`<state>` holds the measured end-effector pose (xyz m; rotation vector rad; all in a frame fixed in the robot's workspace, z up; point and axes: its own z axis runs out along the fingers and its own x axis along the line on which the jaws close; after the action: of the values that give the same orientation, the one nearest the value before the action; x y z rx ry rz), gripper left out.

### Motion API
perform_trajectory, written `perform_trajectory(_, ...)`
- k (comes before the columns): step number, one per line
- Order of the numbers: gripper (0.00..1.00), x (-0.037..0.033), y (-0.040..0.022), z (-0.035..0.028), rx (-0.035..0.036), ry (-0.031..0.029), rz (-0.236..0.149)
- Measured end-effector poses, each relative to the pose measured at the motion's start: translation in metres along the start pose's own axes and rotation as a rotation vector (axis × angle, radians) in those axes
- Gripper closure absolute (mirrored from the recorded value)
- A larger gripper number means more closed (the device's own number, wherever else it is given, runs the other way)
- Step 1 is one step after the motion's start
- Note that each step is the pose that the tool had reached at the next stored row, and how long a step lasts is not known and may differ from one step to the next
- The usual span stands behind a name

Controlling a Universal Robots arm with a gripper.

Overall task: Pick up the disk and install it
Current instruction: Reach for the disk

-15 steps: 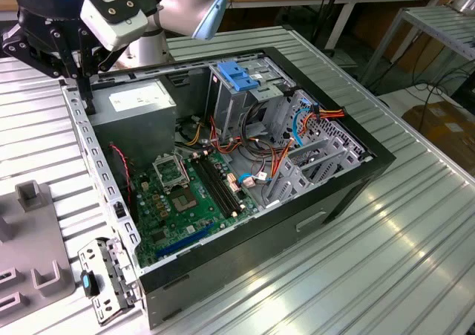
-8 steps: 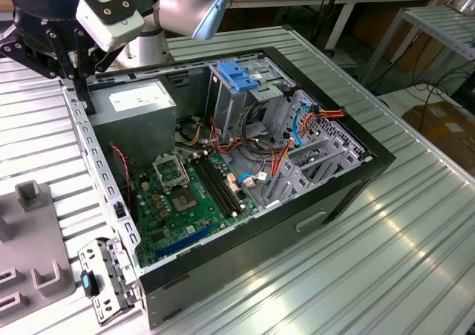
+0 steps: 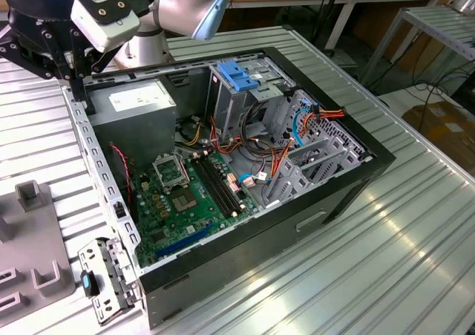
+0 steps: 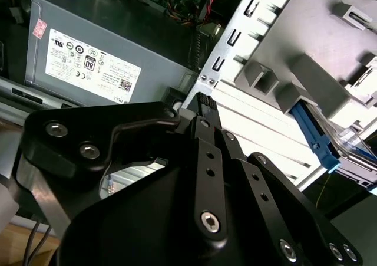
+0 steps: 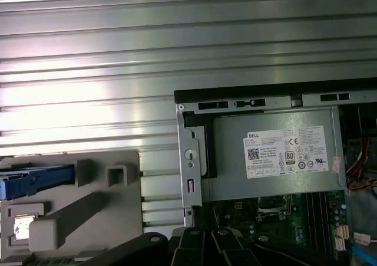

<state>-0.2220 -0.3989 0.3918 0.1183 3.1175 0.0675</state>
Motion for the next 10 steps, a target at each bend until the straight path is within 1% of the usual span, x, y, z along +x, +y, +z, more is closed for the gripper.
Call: perform_trajectory(10,0.89,0.0044,-0.0003,0.0,0.0,0.0002,0.0)
